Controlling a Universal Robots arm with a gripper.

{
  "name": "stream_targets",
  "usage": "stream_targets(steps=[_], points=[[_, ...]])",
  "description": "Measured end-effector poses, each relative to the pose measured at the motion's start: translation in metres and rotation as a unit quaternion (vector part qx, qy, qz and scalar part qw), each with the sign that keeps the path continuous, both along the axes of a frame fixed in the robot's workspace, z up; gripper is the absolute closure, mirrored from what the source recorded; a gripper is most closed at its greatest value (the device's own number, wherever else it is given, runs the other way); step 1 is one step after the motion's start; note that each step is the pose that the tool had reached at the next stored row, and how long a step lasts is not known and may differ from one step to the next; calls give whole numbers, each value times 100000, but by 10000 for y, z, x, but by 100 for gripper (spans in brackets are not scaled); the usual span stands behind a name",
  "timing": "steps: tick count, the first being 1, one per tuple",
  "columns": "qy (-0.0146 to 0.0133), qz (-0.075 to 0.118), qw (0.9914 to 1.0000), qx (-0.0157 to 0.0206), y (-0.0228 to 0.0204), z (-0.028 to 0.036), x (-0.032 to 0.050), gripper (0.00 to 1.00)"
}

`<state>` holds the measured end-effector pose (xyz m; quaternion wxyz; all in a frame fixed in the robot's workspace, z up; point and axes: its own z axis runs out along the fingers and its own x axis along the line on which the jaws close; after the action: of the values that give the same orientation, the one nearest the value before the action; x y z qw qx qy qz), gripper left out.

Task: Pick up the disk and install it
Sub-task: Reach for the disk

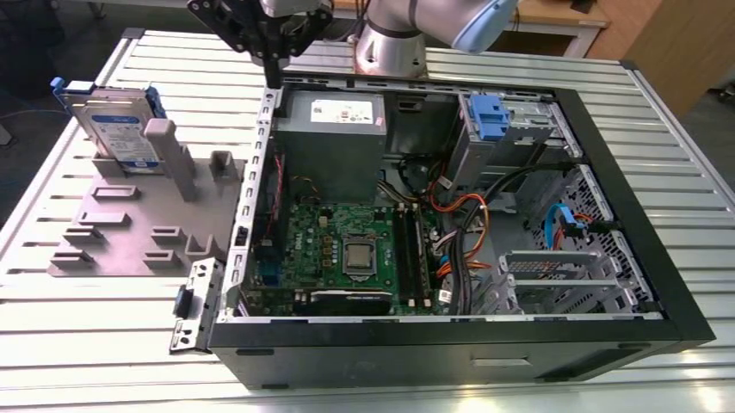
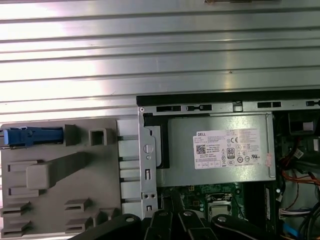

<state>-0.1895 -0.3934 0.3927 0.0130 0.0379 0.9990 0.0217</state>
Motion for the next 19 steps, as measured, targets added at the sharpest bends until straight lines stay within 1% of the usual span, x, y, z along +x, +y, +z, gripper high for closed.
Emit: stream_targets(steps=[3, 6, 8, 11, 12, 19], points=[[-1, 1, 100000, 0, 2, -2, -51, 89], [0, -3, 100000, 0, 45, -5, -93, 89], [-1, 1, 100000, -1, 59, -6, -142, 89], [-5, -5, 100000, 0, 66, -9, -227, 89], [-9, -7, 100000, 3, 66, -9, -237, 89], [-3, -1, 100000, 1, 66, -9, -241, 89]])
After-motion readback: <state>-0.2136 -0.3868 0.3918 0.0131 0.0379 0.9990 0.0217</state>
